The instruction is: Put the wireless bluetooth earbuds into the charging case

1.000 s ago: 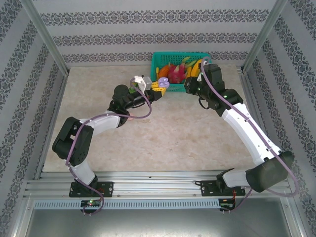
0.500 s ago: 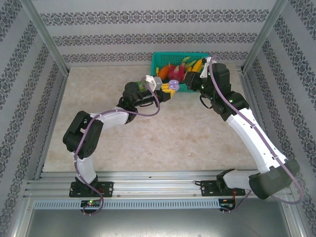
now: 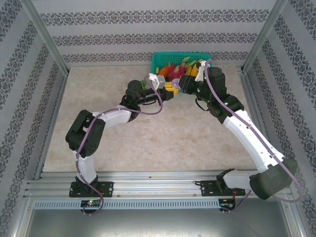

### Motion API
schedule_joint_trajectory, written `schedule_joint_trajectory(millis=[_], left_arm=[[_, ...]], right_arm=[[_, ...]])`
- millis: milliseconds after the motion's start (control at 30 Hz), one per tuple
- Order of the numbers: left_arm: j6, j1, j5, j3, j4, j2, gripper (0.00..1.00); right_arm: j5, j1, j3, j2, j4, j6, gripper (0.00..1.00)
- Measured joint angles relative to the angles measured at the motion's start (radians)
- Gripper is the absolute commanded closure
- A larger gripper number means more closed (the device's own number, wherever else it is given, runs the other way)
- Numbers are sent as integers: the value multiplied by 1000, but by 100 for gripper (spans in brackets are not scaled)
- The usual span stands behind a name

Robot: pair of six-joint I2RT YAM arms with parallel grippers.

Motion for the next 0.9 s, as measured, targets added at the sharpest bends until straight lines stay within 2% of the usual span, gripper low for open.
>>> schedule_joint_trajectory(millis=[900], left_arm=[[-11, 0, 0, 4, -5, 10, 100]], right_arm=[[-6, 3, -33, 63, 31, 0, 81]])
